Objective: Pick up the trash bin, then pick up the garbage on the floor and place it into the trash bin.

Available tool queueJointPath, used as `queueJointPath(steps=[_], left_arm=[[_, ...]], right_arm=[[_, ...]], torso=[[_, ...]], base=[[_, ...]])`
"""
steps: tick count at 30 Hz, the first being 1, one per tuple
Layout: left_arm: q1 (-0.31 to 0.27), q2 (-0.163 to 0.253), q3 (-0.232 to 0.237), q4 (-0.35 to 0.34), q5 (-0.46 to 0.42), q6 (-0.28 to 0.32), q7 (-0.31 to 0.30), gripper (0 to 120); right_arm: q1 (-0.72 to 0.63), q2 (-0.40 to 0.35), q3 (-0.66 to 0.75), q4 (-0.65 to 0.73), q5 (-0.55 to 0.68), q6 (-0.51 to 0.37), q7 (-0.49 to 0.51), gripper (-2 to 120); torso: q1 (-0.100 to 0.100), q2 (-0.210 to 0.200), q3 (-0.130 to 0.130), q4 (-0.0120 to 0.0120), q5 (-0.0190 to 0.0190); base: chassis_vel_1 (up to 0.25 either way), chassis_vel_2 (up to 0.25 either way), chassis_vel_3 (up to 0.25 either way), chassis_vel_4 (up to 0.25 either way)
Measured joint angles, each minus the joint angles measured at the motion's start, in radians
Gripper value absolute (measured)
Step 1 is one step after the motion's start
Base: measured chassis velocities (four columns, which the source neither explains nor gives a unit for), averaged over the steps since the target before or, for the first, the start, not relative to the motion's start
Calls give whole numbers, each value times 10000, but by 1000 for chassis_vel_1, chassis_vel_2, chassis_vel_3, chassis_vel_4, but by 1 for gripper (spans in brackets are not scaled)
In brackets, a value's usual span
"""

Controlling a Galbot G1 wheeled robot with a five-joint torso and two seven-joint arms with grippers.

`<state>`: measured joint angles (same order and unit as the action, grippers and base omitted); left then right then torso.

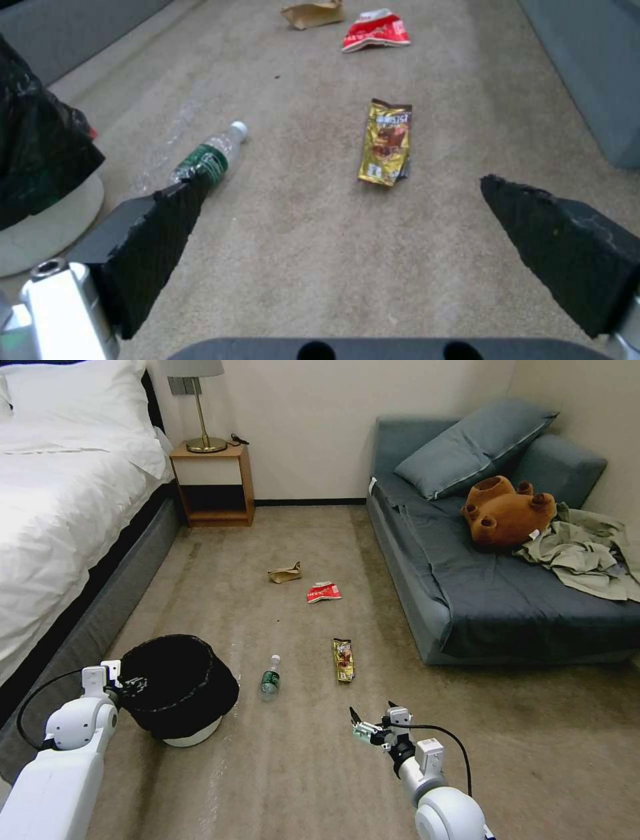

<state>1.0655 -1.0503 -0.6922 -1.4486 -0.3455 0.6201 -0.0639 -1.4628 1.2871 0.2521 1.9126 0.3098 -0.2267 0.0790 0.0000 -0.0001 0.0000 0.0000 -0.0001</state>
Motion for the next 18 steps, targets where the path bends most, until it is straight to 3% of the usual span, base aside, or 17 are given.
queueJointPath(steps=[13,18], left_arm=[[325,55,-498,-77,40,-389,723,11],[351,-4,-580,-53,52,-628,776,11]], right_arm=[[50,-4,-186,42,178,-102,32,100],[2,-21,-149,57,177,-102,35,100]], torso=[[0,1,-1,0,-1],[0,1,-1,0,1]], base=[[0,0,0,0],[0,0,0,0]])
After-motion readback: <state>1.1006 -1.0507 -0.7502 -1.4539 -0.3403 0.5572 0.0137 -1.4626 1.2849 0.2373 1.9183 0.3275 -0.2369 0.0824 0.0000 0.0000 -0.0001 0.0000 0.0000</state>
